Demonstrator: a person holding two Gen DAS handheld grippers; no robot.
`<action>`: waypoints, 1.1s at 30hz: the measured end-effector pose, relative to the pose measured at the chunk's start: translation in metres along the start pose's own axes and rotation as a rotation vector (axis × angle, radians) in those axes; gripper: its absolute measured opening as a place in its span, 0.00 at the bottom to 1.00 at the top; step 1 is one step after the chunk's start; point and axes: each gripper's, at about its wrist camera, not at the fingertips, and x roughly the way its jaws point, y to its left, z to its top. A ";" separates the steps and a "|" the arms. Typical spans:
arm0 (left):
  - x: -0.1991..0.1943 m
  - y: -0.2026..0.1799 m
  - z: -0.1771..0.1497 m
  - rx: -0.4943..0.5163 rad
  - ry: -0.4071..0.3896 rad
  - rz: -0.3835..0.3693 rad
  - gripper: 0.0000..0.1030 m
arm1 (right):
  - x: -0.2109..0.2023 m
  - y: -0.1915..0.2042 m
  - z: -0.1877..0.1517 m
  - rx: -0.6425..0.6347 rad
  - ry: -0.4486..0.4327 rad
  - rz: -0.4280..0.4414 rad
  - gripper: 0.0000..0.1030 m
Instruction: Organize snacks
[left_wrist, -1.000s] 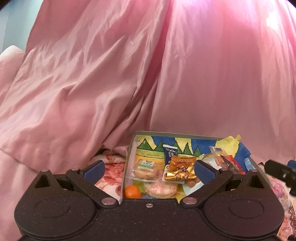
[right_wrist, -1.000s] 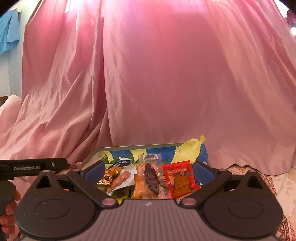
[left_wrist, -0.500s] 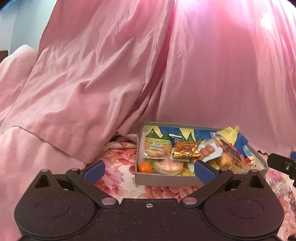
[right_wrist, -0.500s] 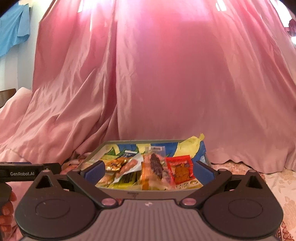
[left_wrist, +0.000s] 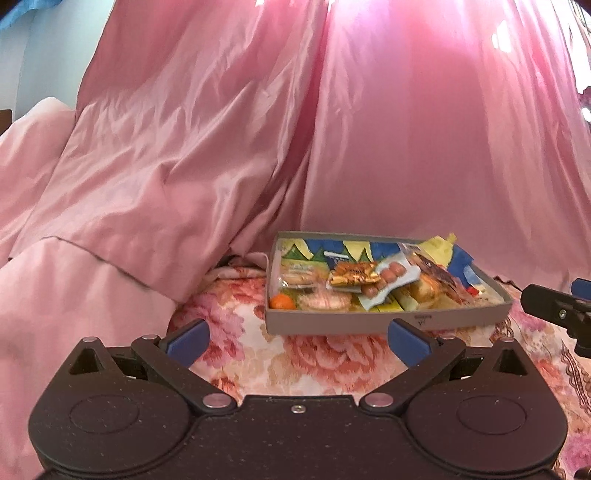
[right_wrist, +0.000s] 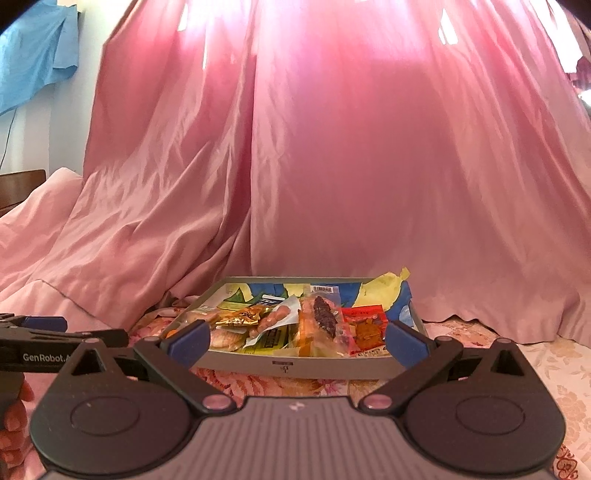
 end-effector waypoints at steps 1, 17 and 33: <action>-0.002 0.000 -0.003 0.004 0.000 -0.003 0.99 | -0.003 0.001 -0.003 -0.003 -0.001 -0.004 1.00; -0.024 -0.006 -0.035 0.056 -0.011 -0.043 0.99 | -0.030 0.006 -0.031 0.004 0.024 -0.012 1.00; -0.018 -0.001 -0.049 0.028 0.055 -0.041 0.99 | -0.037 0.009 -0.054 -0.021 0.055 -0.028 1.00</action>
